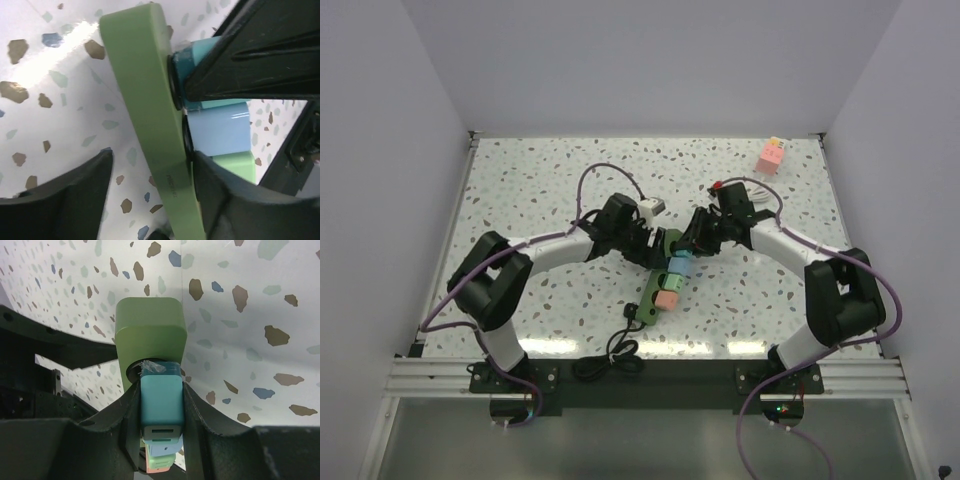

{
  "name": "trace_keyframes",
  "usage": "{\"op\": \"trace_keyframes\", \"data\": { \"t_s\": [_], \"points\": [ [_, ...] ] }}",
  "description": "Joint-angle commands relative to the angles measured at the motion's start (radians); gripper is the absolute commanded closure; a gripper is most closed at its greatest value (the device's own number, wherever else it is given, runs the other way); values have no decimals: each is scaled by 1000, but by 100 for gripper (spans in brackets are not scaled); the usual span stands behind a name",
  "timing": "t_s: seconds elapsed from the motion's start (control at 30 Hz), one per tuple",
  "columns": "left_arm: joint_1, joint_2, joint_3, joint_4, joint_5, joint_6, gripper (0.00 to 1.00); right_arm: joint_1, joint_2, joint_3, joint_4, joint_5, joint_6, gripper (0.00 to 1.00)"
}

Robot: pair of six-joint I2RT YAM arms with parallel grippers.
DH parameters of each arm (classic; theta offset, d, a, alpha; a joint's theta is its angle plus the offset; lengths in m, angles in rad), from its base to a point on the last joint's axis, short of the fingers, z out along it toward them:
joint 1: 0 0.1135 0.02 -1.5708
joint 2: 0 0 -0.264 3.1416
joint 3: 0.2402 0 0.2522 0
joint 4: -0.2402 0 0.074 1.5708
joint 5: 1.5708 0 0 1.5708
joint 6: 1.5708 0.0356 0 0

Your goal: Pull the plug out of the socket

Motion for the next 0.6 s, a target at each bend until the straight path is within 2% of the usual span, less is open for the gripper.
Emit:
{"op": "trace_keyframes", "data": {
  "t_s": [0.0, 0.07, 0.1, 0.17, 0.2, 0.4, 0.57],
  "points": [
    [2, 24, -27, 77, 131, 33, 36, 11, -48, 6, 52, -123, -24, 100],
    [0, 29, -41, 112, 132, 24, 54, 9, -42, 9, 55, -128, -20, 100],
    [2, 34, -45, 111, 120, 19, 73, 9, -37, 12, 58, -129, -18, 100],
    [3, 43, -44, 97, 90, 15, 88, 9, -34, 13, 59, -126, -15, 100],
    [2, 46, -44, 94, 77, 12, 100, 9, -31, 13, 62, -125, -15, 100],
    [3, 51, -41, 31, -91, -36, 100, 11, -36, -23, 101, -117, 8, 100],
    [11, 17, -76, 1, -259, -91, 100, 6, -179, -112, 95, -91, 8, 100]
  ]
}}
